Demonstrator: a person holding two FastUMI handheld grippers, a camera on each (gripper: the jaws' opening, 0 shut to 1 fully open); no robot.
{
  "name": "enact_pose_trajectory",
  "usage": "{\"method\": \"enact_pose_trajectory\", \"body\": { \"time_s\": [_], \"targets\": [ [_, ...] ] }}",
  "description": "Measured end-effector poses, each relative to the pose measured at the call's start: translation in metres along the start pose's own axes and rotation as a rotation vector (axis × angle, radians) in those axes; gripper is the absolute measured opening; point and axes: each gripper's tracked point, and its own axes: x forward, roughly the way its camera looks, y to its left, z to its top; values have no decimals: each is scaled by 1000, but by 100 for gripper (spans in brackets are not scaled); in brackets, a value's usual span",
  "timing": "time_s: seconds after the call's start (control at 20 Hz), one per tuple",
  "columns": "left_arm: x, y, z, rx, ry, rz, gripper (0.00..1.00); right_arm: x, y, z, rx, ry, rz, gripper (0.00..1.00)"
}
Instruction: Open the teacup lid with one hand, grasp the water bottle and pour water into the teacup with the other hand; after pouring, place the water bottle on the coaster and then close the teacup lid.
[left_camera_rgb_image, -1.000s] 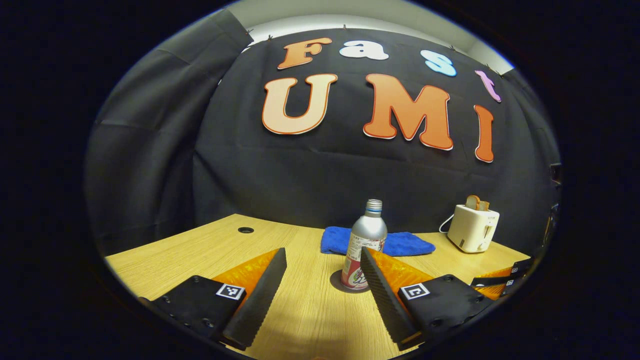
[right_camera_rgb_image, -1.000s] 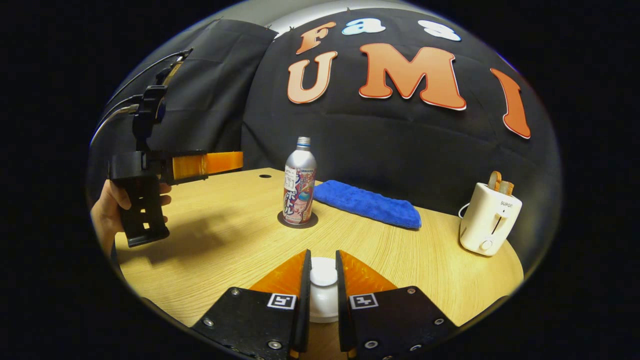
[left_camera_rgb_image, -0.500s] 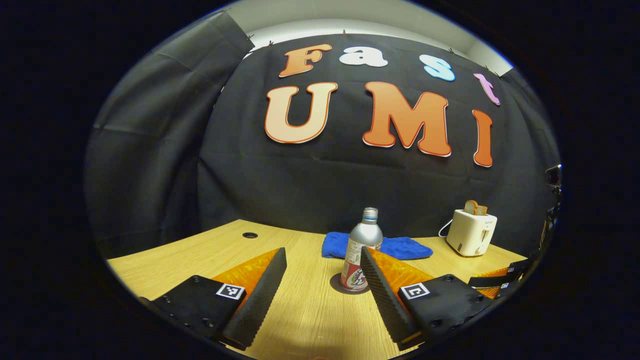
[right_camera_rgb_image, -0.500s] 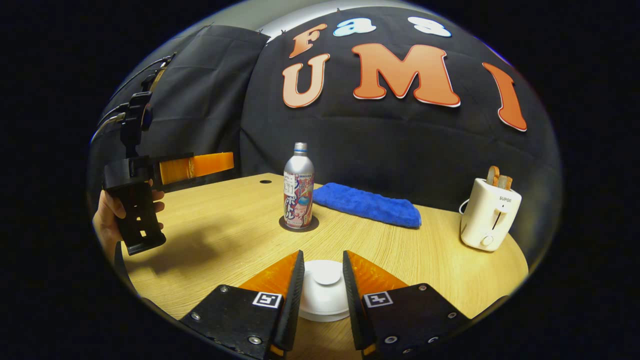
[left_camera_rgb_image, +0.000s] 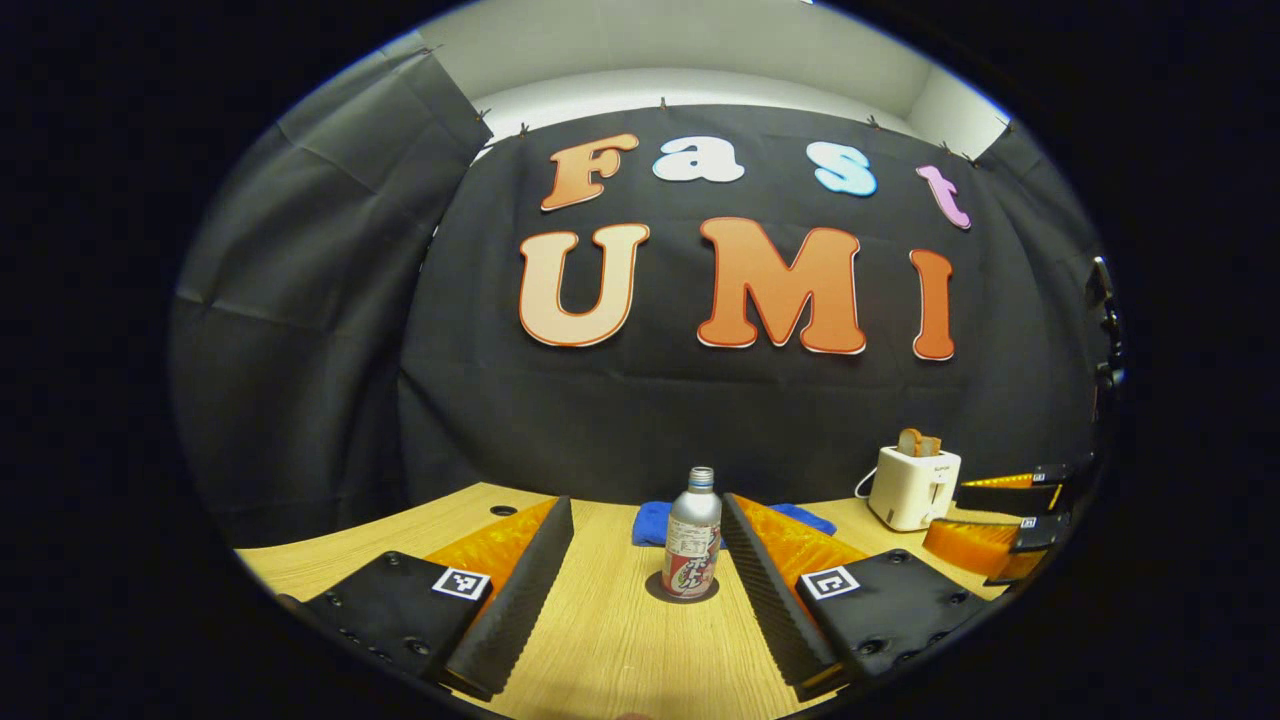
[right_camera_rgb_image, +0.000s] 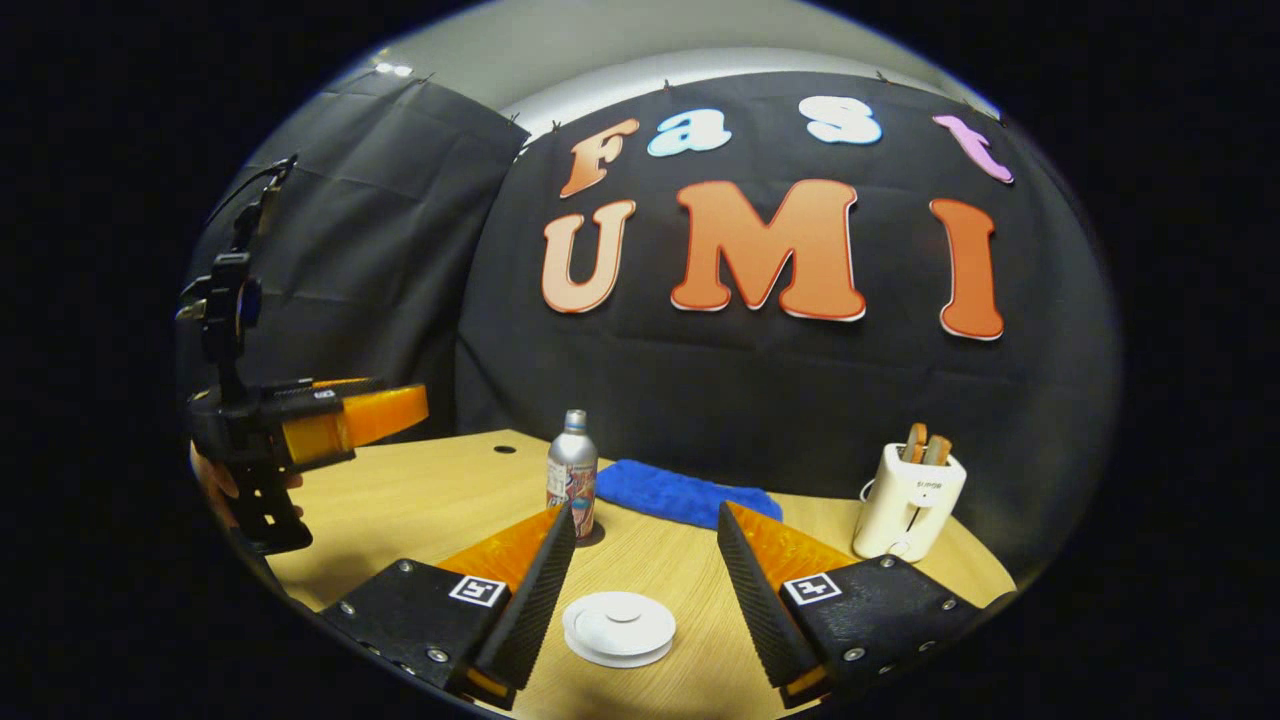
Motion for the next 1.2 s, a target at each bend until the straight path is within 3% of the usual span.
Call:
{"method": "enact_pose_trajectory", "body": {
  "time_s": [0.05,0.15,0.2,0.3,0.6,0.85,0.9,0.95,1.2],
  "targets": [
    [-4,-2,2,9,-10,-7,100,-4,-4,9,-6,-24,-18,86],
    [-11,1,-4,28,-4,2,94,-14,-13,22,-20,-72,-62,89],
    [-14,0,-5,37,0,4,100,-17,-18,30,-22,-94,-79,90],
    [-22,-1,-4,59,-6,14,97,-26,-24,37,-19,-124,-111,91],
    [-39,-15,5,93,-52,18,100,-45,-45,43,-7,-150,-193,96],
    [-44,-23,6,110,-58,14,100,-49,-47,46,14,-163,-187,98],
    [-43,-24,7,105,-61,16,94,-50,-49,45,12,-163,-190,98],
    [-42,-25,7,97,-61,15,100,-50,-50,45,12,-163,-195,98],
    [-42,-23,13,93,-80,30,97,-50,-52,45,12,-163,-194,98]
  ]
}}
